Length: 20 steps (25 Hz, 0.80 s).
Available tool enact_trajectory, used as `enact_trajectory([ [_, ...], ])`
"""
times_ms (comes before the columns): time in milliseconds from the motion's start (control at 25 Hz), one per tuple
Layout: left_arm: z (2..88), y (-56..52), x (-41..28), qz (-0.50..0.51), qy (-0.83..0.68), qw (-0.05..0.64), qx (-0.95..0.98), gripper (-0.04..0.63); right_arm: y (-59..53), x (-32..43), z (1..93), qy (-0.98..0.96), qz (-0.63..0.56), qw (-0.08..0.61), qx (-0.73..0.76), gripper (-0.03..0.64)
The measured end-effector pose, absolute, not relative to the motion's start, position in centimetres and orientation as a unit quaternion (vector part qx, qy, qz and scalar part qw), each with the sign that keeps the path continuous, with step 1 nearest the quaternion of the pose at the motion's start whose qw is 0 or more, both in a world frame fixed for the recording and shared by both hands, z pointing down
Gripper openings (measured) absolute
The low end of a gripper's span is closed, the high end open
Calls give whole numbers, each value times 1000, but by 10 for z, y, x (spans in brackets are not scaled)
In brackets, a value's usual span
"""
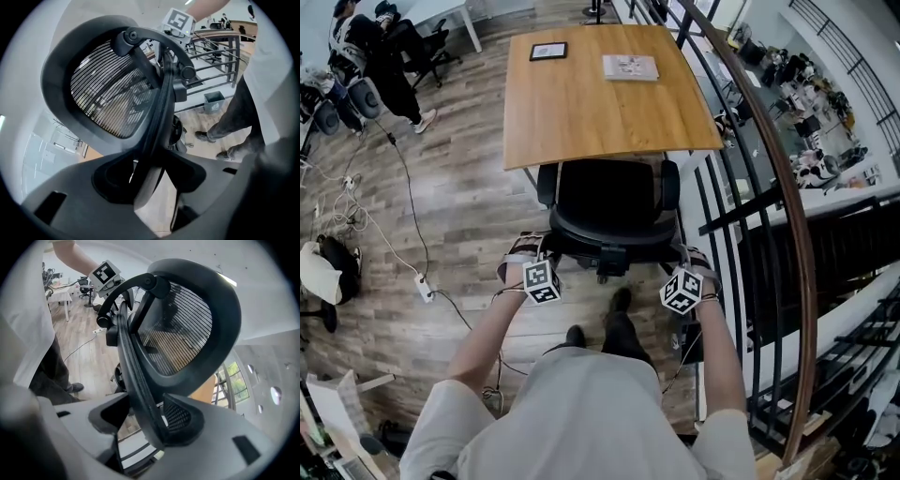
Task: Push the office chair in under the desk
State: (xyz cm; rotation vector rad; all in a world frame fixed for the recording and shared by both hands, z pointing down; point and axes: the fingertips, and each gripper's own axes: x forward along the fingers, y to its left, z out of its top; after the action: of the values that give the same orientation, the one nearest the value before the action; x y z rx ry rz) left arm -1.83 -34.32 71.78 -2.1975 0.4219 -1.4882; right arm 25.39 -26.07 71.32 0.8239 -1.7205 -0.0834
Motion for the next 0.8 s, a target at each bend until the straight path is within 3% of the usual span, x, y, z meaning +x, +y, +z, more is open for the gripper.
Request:
enact_trajectory([
  [800, 710, -439, 25, -548, 207, 186, -789, 210, -393, 305, 709, -756, -81, 577, 300, 219],
])
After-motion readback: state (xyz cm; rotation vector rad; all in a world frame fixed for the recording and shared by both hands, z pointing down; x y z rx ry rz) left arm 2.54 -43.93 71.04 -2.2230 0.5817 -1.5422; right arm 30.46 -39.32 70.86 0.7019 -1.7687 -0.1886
